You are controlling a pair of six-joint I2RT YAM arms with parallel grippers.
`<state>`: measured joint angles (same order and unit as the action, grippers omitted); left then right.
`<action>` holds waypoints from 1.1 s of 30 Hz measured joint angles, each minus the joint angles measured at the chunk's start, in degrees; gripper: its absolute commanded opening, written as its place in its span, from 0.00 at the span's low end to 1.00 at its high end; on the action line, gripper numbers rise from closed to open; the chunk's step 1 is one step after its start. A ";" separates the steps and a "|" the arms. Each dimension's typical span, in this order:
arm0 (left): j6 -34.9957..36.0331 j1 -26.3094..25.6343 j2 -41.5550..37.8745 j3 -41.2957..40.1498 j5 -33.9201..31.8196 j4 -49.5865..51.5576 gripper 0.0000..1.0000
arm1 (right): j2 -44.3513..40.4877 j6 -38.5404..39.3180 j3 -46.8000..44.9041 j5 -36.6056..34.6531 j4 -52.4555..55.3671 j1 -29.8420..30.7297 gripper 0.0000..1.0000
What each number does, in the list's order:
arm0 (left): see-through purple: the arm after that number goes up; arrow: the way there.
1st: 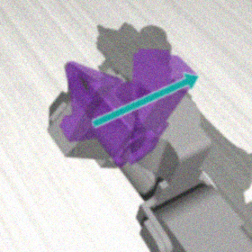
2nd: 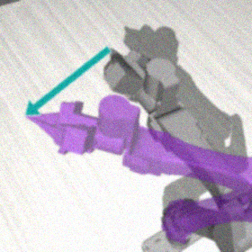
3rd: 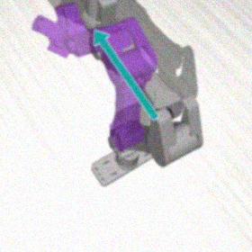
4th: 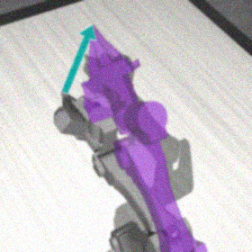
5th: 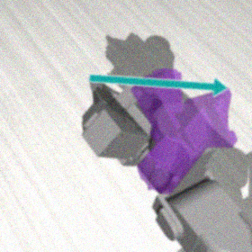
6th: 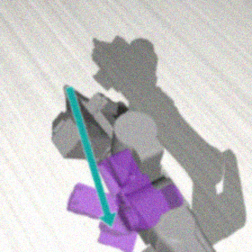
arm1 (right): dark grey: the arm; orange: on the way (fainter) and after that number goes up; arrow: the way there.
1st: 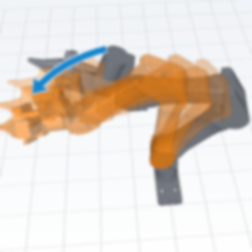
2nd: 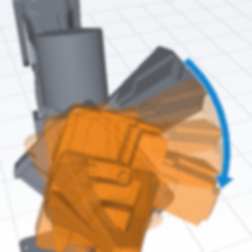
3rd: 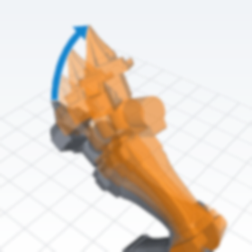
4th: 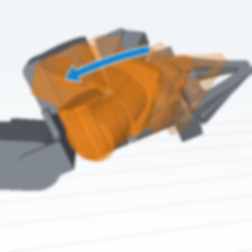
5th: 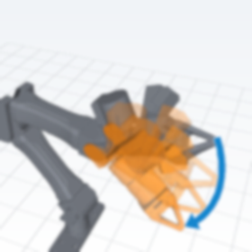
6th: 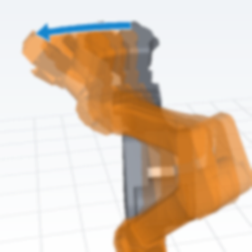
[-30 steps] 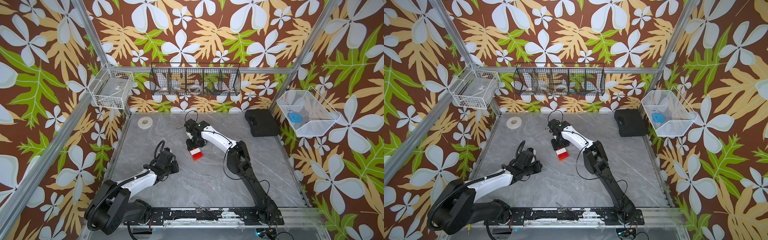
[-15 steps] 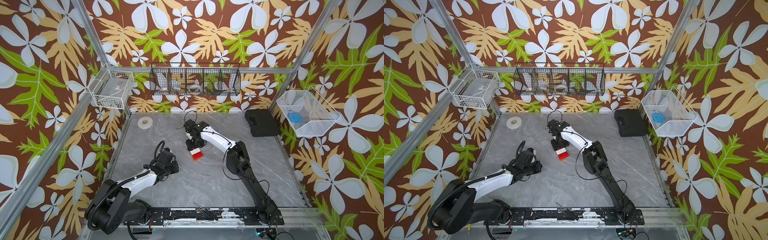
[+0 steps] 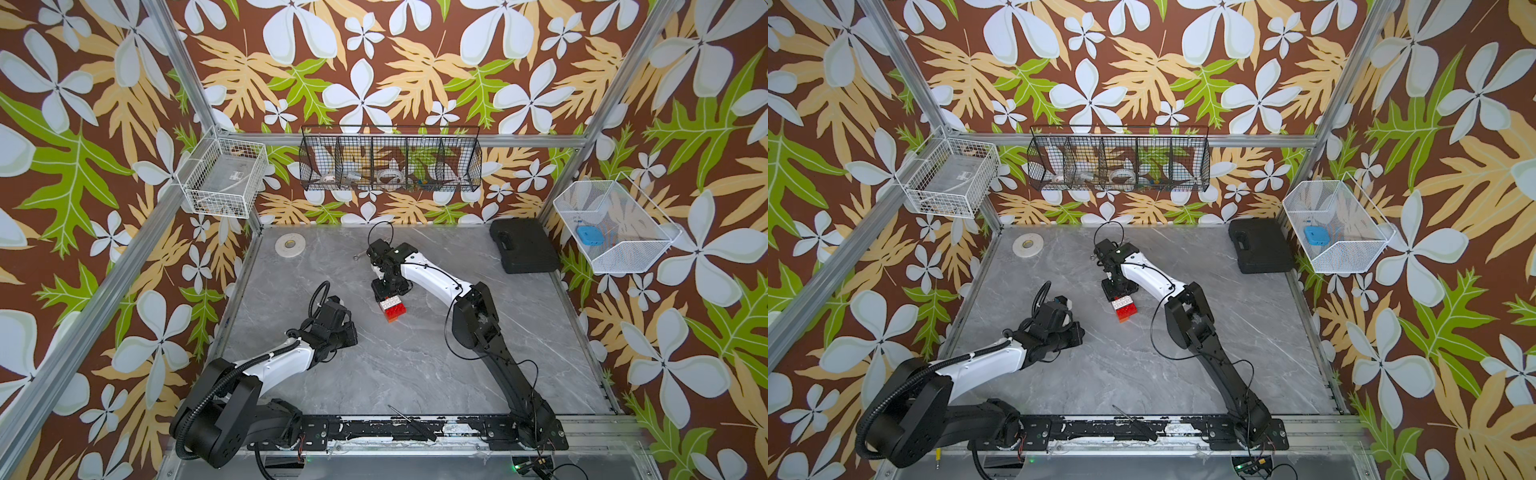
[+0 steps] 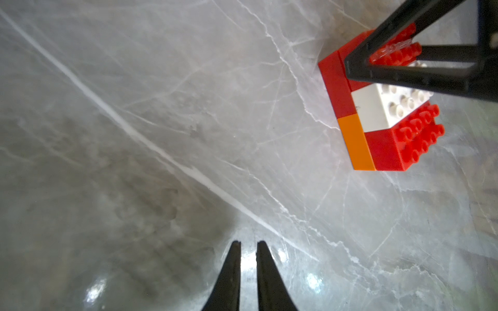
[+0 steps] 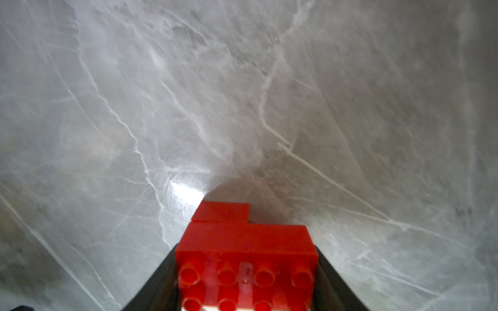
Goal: Assemble a rectangle with lego
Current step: Assemble the lego brick with the lego brick, then adjust the lego brick at the center of the board.
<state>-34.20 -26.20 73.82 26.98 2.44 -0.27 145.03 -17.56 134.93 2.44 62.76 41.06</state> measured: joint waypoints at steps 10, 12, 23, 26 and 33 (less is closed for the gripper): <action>-0.04 0.00 0.26 1.92 -0.02 0.50 0.27 | -3.58 0.02 -2.67 -0.74 -1.14 -0.09 0.76; -0.09 0.00 0.55 2.27 0.02 0.68 0.27 | -4.09 0.02 -3.06 -0.46 -1.57 -0.15 0.77; -0.90 0.00 9.88 10.97 0.85 2.62 0.14 | -15.96 1.31 -17.68 2.64 -9.11 -4.15 0.71; -0.85 0.00 14.53 15.26 0.87 2.93 0.10 | -21.68 1.73 -26.14 1.99 -13.42 -6.40 0.68; -0.72 0.00 25.75 26.58 2.56 4.15 0.05 | -27.28 4.42 -40.72 -0.48 -21.11 -10.19 0.59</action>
<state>-34.92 -26.20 99.57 53.56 4.99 3.88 117.75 -13.15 94.21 1.96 41.65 30.87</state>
